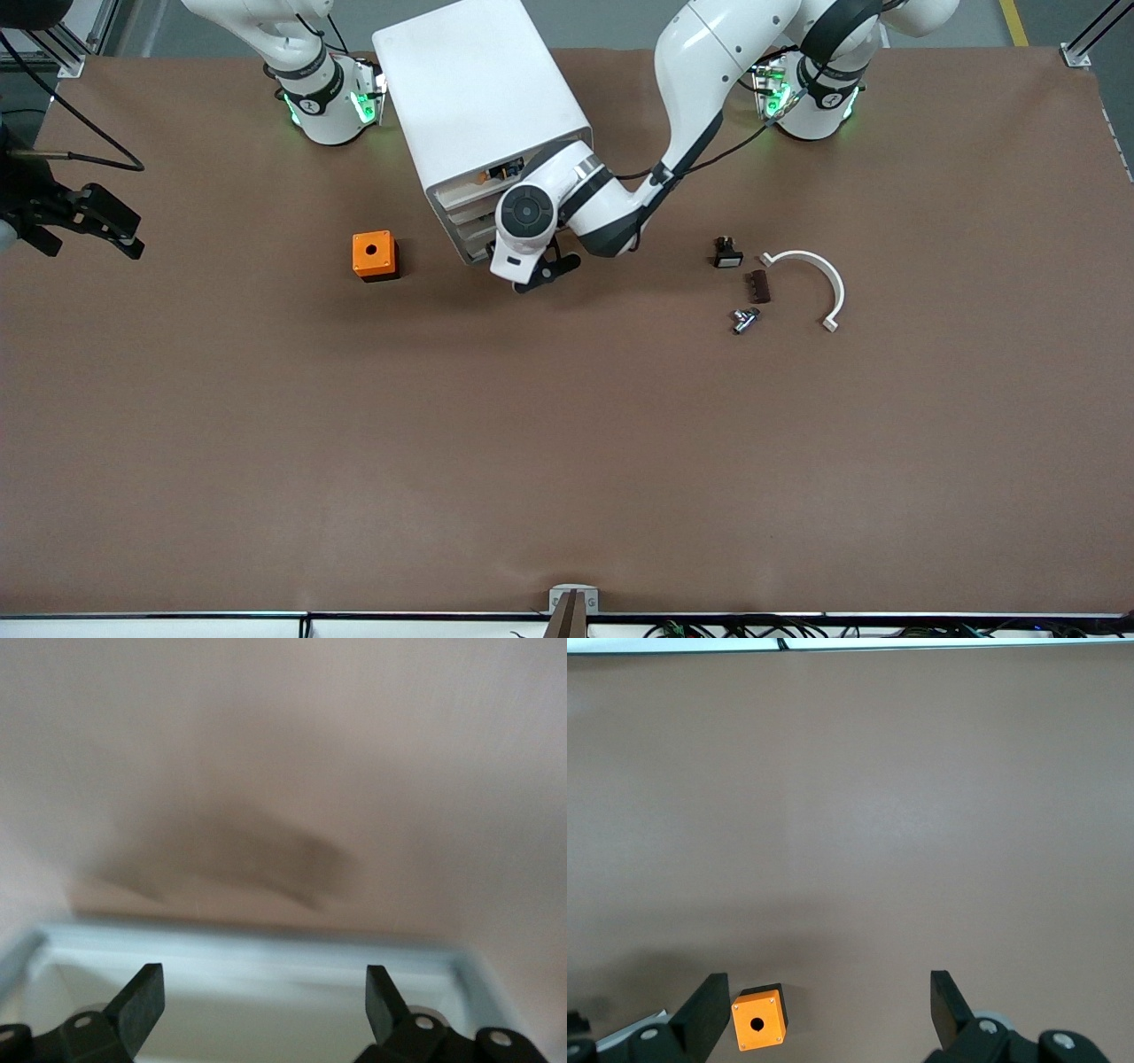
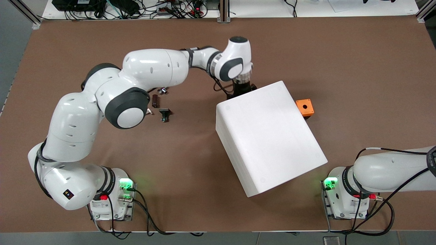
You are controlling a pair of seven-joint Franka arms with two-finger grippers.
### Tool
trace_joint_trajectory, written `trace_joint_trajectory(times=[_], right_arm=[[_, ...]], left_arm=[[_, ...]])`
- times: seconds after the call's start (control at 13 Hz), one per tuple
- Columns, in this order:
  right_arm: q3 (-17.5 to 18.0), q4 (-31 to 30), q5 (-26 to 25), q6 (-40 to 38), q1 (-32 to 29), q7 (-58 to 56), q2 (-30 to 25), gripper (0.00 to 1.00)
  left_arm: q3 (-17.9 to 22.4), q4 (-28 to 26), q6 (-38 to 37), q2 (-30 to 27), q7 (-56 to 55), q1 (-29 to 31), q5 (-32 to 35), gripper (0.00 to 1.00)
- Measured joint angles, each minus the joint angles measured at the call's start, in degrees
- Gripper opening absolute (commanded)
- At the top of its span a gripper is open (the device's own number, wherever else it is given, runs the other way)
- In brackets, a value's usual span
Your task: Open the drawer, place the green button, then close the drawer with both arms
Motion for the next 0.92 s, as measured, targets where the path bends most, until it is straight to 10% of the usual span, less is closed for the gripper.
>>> trace_joint_trajectory(times=[0.92], right_arm=[[0.00, -0.03, -0.03, 0.05, -0.02, -2.33, 0.00, 1.00]], left_arm=[[3.88, 0.75, -17.95, -22.77, 10.31, 28.18, 8.90, 1.00]])
